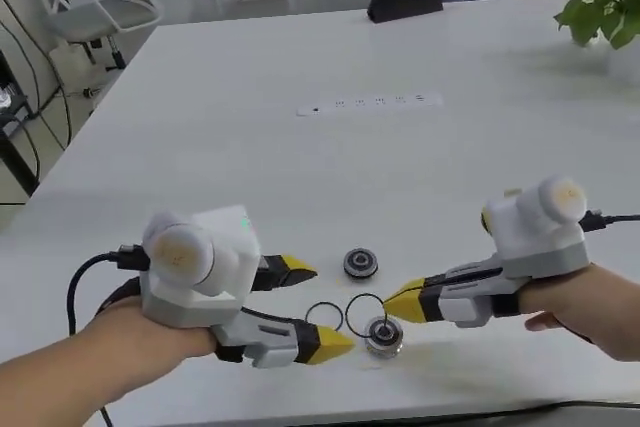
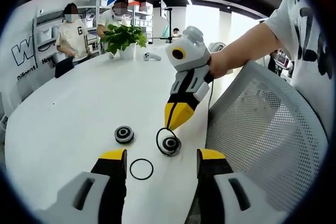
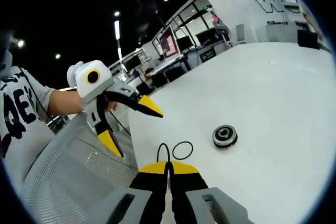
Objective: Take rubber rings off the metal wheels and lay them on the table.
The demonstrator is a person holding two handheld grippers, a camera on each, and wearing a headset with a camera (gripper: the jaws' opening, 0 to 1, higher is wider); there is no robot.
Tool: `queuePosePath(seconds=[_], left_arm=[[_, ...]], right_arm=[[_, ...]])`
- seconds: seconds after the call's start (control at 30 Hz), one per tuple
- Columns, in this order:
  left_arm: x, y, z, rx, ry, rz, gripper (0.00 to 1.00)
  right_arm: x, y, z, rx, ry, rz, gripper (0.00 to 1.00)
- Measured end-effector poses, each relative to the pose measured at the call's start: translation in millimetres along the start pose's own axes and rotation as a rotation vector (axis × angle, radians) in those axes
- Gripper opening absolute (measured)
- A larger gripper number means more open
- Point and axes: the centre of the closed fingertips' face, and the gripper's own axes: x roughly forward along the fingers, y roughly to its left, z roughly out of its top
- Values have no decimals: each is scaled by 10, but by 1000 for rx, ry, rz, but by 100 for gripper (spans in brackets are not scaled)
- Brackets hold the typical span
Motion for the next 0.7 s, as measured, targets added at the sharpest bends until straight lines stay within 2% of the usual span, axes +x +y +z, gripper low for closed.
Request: queuePosePath(seconds=[0.17, 0.3, 0.47, 0.6, 0.7], left_arm=[[-101, 48, -38, -13, -5, 24, 56], [-187, 108, -66, -51, -15, 42, 61], [-278, 175, -111, -44, -11, 68, 63], [-334, 206, -157, -62, -12, 78, 66], [-370, 219, -225, -50, 8, 85, 67]], right_arm=[[52, 20, 56, -6, -1, 5, 0], [109, 31, 85, -9, 4, 9, 0], [175, 32, 100, -10, 14, 13, 0], [218, 15, 106, -6, 21, 8, 0], [261, 1, 105, -8, 32, 1, 0]])
